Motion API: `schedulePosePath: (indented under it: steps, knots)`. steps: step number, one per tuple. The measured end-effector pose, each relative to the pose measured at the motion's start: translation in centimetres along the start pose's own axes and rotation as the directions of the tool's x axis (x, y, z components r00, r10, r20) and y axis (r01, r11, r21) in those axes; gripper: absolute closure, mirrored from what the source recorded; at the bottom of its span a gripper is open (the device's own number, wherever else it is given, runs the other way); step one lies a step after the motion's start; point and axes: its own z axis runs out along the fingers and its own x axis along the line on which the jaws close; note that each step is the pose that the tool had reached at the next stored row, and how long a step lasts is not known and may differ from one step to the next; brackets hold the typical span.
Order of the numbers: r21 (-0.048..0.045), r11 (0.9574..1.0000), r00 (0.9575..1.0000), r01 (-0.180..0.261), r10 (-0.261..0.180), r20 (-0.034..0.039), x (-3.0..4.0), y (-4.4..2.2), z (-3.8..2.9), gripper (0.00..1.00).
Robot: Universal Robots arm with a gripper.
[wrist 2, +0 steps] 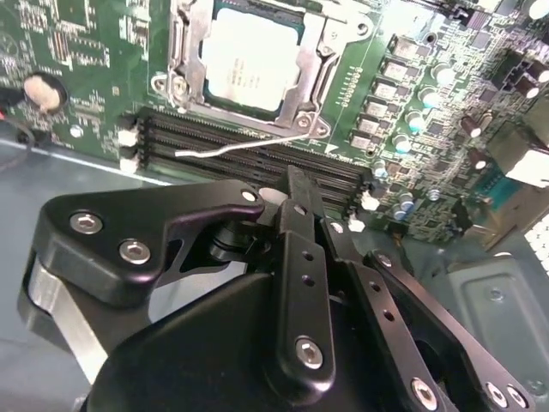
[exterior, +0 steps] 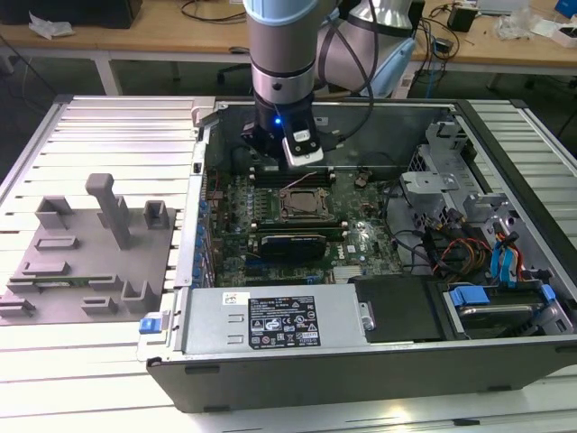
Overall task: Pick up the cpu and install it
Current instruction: 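Install the first cpu locking lever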
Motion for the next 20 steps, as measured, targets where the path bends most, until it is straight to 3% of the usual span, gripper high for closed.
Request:
schedulePosePath:
  steps: [2,6,10,14,20]
  knots:
    - [0.0038,0.9993,0.9993,-0.037,0.037,0.0095,0.0,-0.06,0.26,0.89]
    - [0.0093,0.9969,0.9967,-0.079,0.078,0.0208,0.01,-0.11,0.51,0.89]
    - [0.0164,0.9911,0.9906,-0.132,0.132,0.0361,-0.09,-0.16,0.87,0.89]
    - [0.016,0.9861,0.9854,-0.165,0.164,0.0436,-0.74,0.05,1.29,0.89]
    - [0.0155,0.9821,0.9812,-0.188,0.187,0.0488,-0.73,1.11,1.87,0.89]
